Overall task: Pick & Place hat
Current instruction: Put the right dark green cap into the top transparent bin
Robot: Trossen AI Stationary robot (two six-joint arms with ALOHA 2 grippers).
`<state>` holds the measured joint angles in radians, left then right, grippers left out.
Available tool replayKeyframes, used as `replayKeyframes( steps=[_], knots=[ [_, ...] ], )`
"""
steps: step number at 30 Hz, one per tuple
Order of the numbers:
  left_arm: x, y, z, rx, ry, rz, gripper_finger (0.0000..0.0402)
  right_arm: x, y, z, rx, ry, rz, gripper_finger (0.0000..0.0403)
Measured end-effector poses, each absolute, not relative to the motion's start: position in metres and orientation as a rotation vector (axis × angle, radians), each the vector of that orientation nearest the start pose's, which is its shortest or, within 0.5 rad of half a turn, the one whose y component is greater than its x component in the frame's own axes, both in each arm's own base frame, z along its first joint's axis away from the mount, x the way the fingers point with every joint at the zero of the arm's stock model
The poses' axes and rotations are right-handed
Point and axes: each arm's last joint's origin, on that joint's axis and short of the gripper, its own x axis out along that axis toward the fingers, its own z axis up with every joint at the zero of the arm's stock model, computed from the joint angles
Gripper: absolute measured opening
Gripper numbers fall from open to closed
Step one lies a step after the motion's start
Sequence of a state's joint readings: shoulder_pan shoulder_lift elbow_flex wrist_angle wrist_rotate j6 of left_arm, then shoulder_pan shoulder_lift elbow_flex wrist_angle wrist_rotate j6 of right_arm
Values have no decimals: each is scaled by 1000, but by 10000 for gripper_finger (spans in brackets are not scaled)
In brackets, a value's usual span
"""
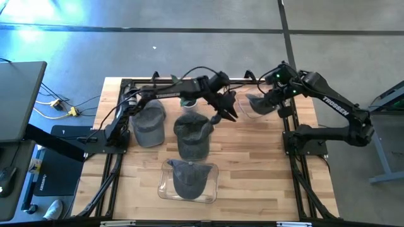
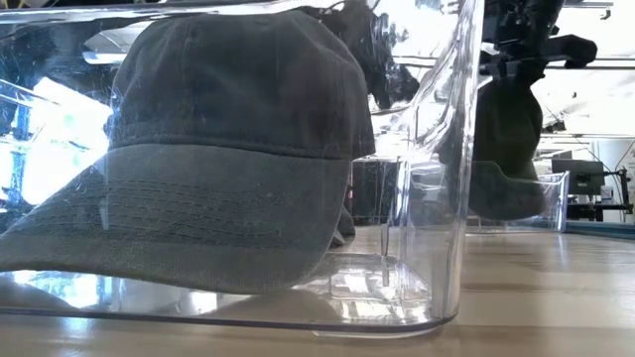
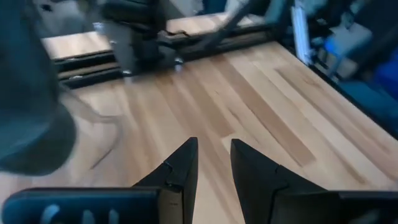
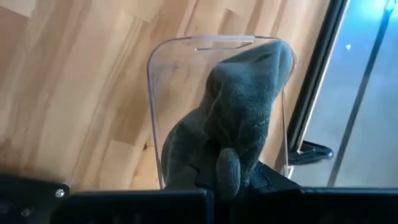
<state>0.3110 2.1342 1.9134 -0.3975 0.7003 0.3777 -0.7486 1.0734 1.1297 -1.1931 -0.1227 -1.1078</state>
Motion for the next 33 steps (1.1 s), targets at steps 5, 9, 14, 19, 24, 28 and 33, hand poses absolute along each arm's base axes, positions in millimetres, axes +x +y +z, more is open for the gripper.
replayKeyframes(
  steps=[5,9,14,19,24,28,33],
  knots=[
    [465,155,263,-23,405,-385,92,134,-117,320,-465,1142,119,14],
    [464,156,262,-41,379,-300,92,136,-119,316,-437,1167,146,6],
    [437,146,307,37,328,-104,92,142,-125,308,-411,1214,168,12],
    [393,130,337,82,316,38,92,151,-135,297,-401,1266,212,6],
    [346,114,352,67,295,136,92,156,-142,287,-375,1376,177,25],
    [319,98,338,25,332,180,92,159,-146,287,-402,1377,140,42],
    [303,74,313,-12,354,201,91,165,-152,289,-454,1320,81,46]
  ],
)
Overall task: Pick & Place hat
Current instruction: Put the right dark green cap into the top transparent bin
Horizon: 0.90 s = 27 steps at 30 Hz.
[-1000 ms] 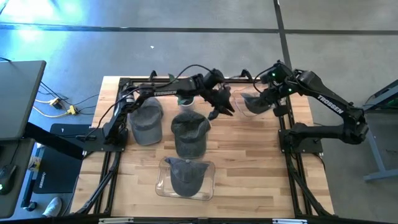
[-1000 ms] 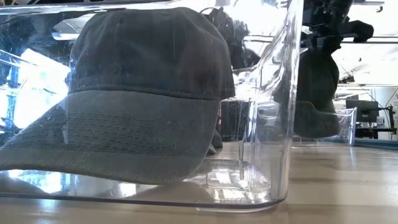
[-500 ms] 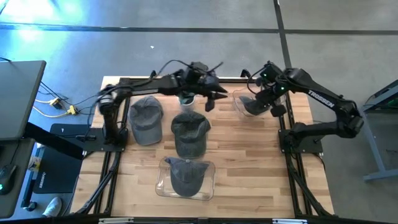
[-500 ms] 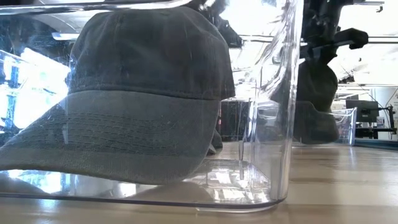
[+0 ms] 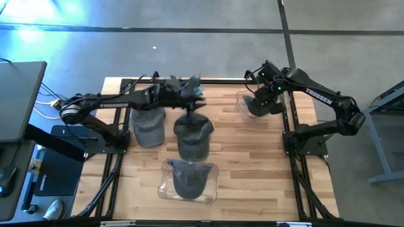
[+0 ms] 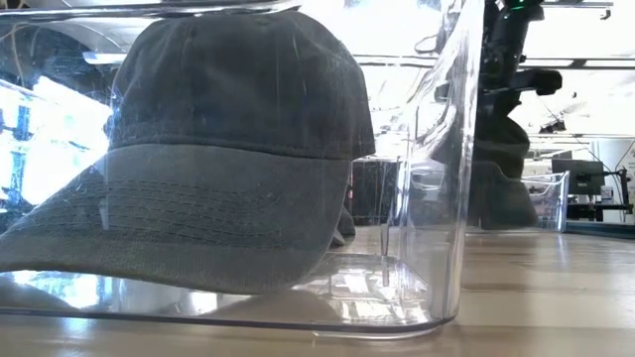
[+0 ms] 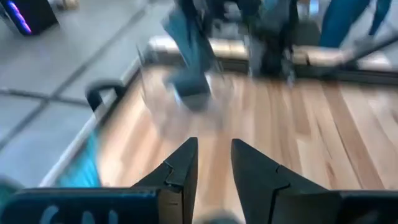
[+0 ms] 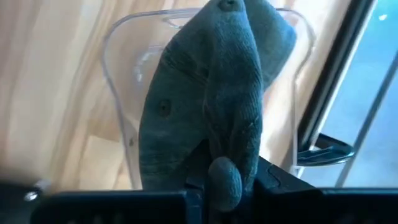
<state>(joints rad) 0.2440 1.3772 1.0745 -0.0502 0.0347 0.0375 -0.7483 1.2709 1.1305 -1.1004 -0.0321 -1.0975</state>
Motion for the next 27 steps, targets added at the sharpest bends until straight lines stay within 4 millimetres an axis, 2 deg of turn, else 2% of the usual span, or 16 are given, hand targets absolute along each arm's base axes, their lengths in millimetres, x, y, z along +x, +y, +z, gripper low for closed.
replayKeyframes(
  steps=[6,10,13,17,20,27],
  knots=[
    [304,37,283,-27,367,166,91,168,-155,291,-425,1305,-6,62],
    [304,21,287,28,344,207,91,166,-156,291,-417,1345,-68,96],
    [303,17,286,39,354,230,91,166,-157,291,-417,1347,-79,128],
    [296,12,298,20,315,216,91,167,-157,291,-408,1340,-93,167],
    [294,12,295,21,349,215,91,167,-157,291,-398,1330,-92,188],
    [293,13,292,20,380,219,91,170,-154,292,-310,1241,-47,197]
  ],
)
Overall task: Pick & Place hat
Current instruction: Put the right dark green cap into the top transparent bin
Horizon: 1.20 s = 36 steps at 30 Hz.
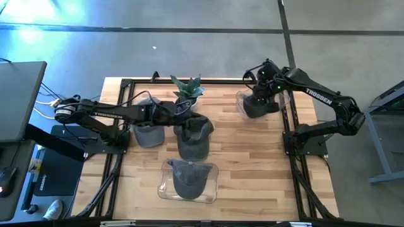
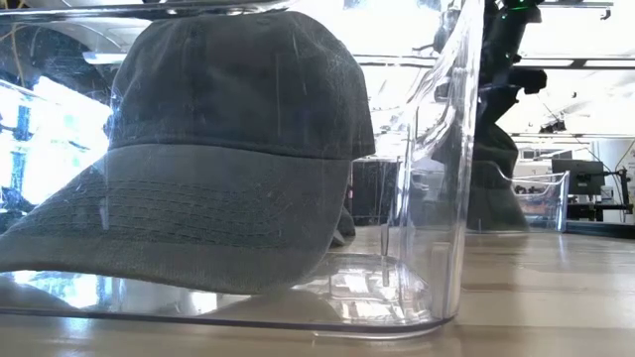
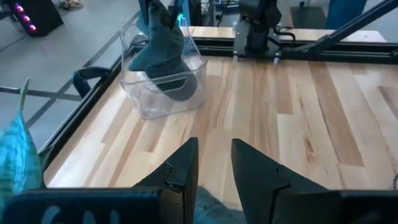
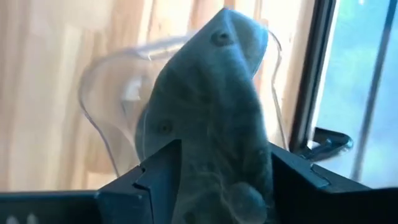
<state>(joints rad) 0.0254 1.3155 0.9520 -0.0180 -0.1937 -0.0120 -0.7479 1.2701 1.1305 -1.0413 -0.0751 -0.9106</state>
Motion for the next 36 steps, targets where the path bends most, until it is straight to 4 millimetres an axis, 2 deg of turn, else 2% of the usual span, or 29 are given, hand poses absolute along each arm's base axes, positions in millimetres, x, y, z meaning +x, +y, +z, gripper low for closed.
replayKeyframes(
  steps=[4,10,15,19,24,30,36],
  knots=[
    [292,13,291,21,391,218,91,169,-153,291,-257,1231,-41,195],
    [292,13,291,24,395,218,91,162,-148,296,-237,1337,-30,194],
    [292,13,291,25,395,218,92,162,-150,315,-305,1325,-63,194],
    [292,13,291,25,395,218,92,162,-150,319,-395,1339,-24,192],
    [292,13,290,25,409,212,92,165,-151,317,-404,1339,2,159],
    [291,13,288,27,427,214,92,172,-161,316,-481,1371,-122,106],
    [291,13,288,27,431,214,92,180,-171,317,-495,1342,-265,99]
  ],
)
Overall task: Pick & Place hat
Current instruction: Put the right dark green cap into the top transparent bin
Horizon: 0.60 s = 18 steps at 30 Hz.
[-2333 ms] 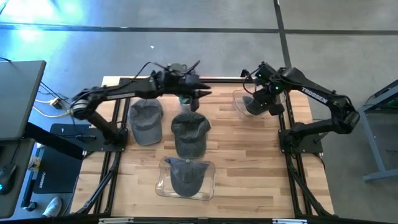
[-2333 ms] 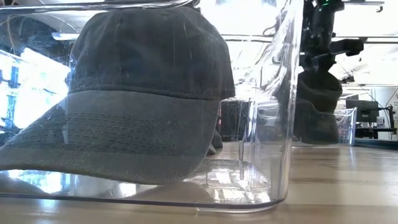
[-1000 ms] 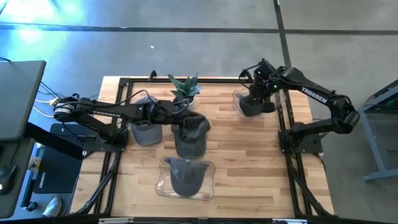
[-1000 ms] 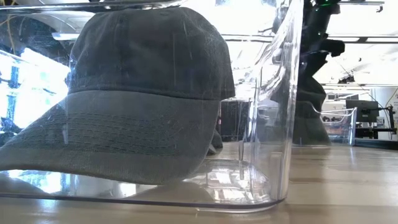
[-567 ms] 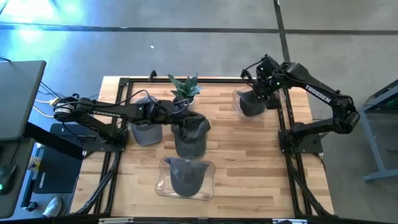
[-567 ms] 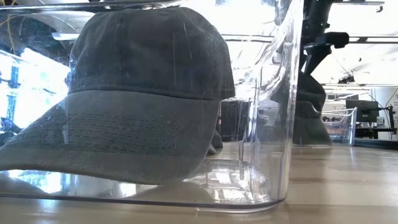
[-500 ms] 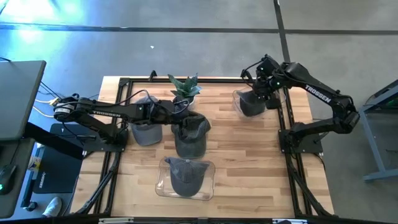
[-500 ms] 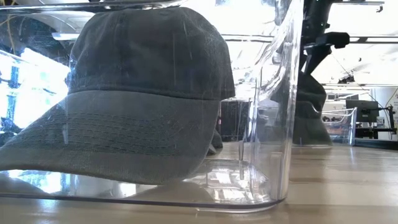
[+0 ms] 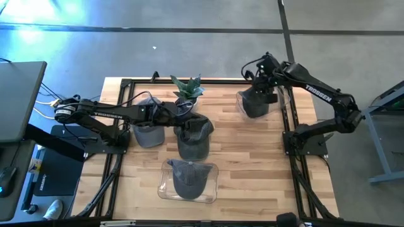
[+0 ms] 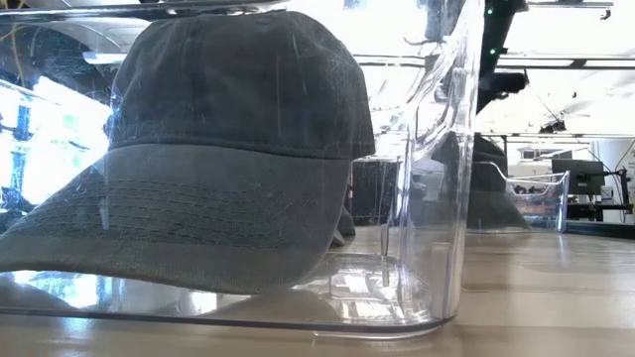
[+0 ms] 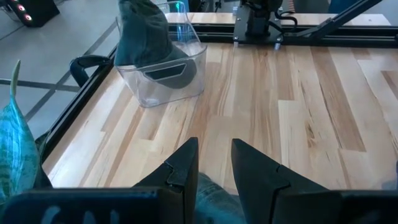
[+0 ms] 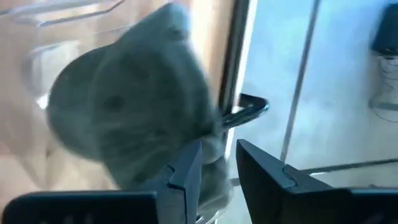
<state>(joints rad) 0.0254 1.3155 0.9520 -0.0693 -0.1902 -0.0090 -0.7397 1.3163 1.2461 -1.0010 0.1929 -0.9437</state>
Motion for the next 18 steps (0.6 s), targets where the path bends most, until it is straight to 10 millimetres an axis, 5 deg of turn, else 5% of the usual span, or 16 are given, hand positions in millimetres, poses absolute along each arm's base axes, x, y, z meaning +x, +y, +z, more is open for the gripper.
replayKeyframes(
  steps=[5,11,18],
  knots=[
    [290,13,287,28,440,215,92,185,-172,319,-432,1226,-249,136],
    [290,13,287,28,440,216,92,193,-168,318,-134,1051,-237,180],
    [291,13,288,27,429,217,92,223,-160,295,-70,1135,-209,185]
  ],
)
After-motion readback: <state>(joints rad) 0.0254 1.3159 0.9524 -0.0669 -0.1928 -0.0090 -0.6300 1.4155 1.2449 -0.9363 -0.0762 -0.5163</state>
